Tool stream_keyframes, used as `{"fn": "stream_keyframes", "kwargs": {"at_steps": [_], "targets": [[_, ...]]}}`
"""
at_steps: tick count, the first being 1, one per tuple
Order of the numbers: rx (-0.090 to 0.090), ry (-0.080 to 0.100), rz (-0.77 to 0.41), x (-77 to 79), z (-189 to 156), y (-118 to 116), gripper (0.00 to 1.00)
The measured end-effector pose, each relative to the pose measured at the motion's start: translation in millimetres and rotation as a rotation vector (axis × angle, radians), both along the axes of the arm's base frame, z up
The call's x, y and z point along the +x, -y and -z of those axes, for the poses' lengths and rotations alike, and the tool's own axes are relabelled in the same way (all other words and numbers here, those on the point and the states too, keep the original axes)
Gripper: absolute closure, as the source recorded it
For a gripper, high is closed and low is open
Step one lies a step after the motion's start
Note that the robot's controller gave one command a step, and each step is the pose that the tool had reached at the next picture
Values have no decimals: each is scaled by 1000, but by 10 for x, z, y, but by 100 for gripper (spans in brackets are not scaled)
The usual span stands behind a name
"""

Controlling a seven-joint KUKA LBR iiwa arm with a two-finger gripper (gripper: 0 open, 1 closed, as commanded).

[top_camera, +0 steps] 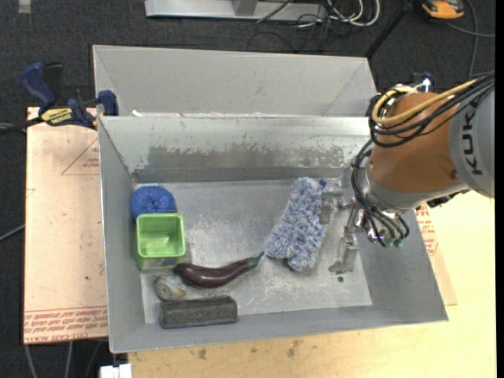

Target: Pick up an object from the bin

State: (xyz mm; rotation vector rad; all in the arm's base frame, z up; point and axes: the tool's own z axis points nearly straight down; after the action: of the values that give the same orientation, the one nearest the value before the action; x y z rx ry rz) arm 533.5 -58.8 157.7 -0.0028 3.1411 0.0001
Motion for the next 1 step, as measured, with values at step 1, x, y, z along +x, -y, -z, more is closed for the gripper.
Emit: {"fn": "stream_keyframes", "kwargs": {"at_steps": [1], "targets": [[0, 0, 0, 0, 0, 0, 0]]}}
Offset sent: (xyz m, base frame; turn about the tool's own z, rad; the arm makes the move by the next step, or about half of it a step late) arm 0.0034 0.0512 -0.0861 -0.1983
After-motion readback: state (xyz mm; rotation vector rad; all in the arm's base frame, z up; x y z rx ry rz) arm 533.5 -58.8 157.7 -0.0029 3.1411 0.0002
